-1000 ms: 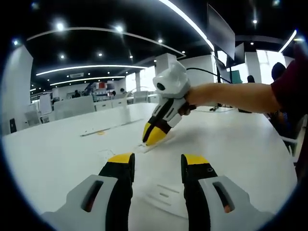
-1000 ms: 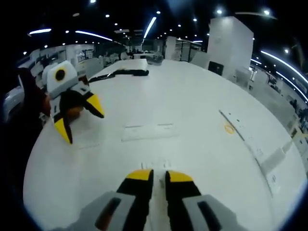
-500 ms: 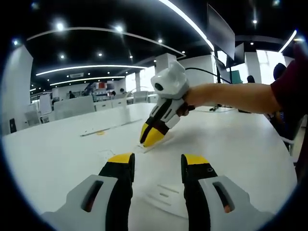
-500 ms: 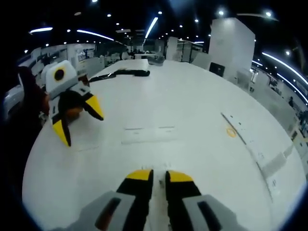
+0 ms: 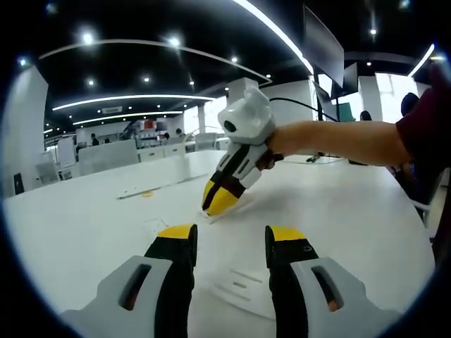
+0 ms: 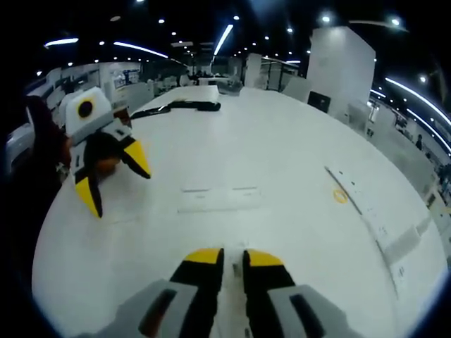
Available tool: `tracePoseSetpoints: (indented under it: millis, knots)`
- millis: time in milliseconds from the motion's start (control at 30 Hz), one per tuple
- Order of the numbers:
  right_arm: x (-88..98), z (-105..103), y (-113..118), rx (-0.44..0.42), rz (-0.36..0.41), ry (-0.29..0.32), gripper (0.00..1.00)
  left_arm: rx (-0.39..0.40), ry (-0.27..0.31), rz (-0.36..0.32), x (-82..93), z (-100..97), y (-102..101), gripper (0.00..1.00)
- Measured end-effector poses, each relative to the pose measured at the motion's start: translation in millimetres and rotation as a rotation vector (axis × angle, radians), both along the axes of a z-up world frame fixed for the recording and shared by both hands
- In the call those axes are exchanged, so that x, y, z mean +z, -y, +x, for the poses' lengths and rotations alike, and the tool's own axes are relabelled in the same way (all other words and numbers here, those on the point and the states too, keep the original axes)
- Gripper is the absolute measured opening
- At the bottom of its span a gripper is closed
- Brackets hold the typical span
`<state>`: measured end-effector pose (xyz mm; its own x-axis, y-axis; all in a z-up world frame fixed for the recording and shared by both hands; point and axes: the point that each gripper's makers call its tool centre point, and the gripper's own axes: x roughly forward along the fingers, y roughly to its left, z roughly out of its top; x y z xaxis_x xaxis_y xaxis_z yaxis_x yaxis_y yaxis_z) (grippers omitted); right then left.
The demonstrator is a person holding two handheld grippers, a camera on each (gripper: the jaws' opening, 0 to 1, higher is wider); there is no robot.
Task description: Locate the socket holder cover, grip the socket holder cover, clip it into the socket holder slot.
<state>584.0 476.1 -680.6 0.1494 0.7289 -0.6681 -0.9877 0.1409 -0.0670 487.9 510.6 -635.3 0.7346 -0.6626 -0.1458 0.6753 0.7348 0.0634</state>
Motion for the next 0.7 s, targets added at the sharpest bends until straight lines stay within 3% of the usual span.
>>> tracePoseSetpoints:
  millis: [700]
  knots:
    - [-0.2,0.3,-3.7,0.005,0.004,-0.002,0.14,0.001,-0.001,0.003,-0.8,0.0,-1.5,0.4]
